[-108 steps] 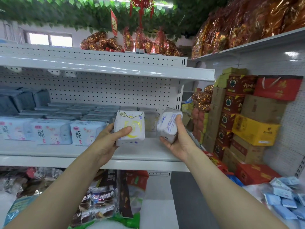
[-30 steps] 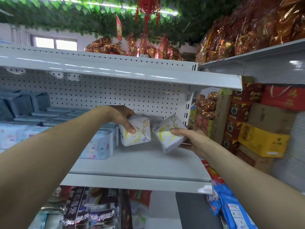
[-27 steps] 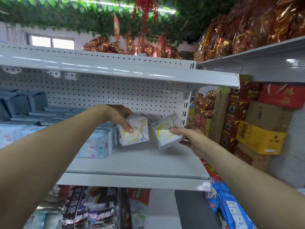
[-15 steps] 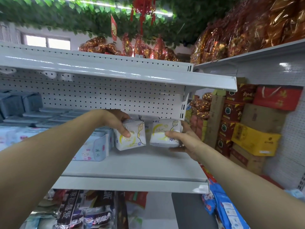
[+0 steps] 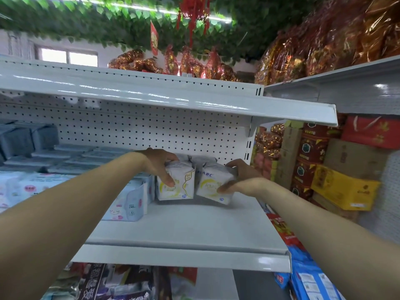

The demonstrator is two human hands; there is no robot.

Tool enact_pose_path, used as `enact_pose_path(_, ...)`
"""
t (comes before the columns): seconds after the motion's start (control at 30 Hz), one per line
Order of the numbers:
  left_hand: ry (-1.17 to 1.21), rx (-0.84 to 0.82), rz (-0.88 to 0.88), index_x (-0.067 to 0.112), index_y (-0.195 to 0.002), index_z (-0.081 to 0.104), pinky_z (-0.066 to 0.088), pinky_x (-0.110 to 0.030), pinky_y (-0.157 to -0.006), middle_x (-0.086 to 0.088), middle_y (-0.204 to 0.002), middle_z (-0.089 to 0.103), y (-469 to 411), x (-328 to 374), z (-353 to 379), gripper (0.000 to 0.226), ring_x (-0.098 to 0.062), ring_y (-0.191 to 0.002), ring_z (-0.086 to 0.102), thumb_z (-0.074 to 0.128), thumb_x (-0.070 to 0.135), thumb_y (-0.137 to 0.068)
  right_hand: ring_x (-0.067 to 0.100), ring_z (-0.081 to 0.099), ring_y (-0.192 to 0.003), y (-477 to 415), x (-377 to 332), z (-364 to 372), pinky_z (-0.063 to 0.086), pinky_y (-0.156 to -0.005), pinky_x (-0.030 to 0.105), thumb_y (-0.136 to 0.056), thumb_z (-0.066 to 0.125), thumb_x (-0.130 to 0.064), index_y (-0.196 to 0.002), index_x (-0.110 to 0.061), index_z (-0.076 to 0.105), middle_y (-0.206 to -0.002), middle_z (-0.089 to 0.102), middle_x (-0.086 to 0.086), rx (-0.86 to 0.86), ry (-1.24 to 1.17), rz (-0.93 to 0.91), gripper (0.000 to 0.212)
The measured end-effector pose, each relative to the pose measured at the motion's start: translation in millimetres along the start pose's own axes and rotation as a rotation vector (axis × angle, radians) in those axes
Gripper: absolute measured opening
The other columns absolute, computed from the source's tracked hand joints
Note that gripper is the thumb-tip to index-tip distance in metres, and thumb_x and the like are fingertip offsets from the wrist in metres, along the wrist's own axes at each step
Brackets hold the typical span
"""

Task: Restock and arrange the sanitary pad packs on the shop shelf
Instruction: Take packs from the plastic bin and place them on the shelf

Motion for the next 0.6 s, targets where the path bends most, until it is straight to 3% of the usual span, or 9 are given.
enact_pose_path(0.17, -0.138, -0.017, -0.015, 0.032, -0.15, 0.039, 0.04, -0.031, -0.105, 0.006, -0.143, 0.051, 1, 3, 6, 0.093, -0.021, -0.13, 0.048, 0.086, 0.046, -0.071, 0.015, 0.049, -0.11, -11, -5, 8, 0.046, -0.082, 0.025, -0.071, 0.091, -0.022, -0.136, -0.029, 0.05, -0.13, 0.047, -0.003, -0.046, 0.18, -0.009, 0.077)
enact_pose_path(0.33, -0.141, -0.002, -0.065, 0.026, -0.145, 0.04, 0.042, -0.035, -0.106, 0.0, -0.141, 0.05, -2, -1, 11, 0.092, -0.022, -0.126, 0.048, 0.088, 0.047, -0.069, 0.015, 0.049, -0.109, -19, -4, 17, 0.043, -0.085, 0.025, -0.073, 0.09, -0.019, -0.137, -0.027, 0.053, -0.125, 0.048, -0.004, -0.054, 0.177, -0.021, 0.074)
enact_pose_path(0.5, -0.19, 0.037, -0.094, 0.024, -0.142, 0.041, 0.042, -0.035, -0.094, 0.0, -0.115, 0.045, -5, -1, 12, 0.088, -0.026, -0.126, 0.035, 0.086, 0.049, -0.071, 0.013, 0.045, -0.115, -22, -2, 19, 0.04, -0.089, 0.025, -0.074, 0.089, -0.028, -0.142, -0.026, 0.051, -0.133, 0.045, -0.004, -0.059, 0.163, -0.001, 0.078)
enact_pose_path(0.6, -0.218, 0.074, -0.097, 0.025, -0.143, 0.042, 0.041, -0.036, -0.092, -0.003, -0.123, 0.052, -7, -3, 13, 0.089, -0.027, -0.127, 0.032, 0.086, 0.05, -0.07, 0.017, 0.047, -0.116, -23, 0, 20, 0.043, -0.088, 0.027, -0.074, 0.09, -0.03, -0.141, -0.025, 0.048, -0.13, 0.045, -0.003, -0.044, 0.147, 0.01, 0.08)
Point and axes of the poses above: each hand's wrist, its own y-axis away from the middle knuckle, its own z-axis out of the palm, x = y × z, the point moved 4 cm from there along -y, towards the middle knuckle
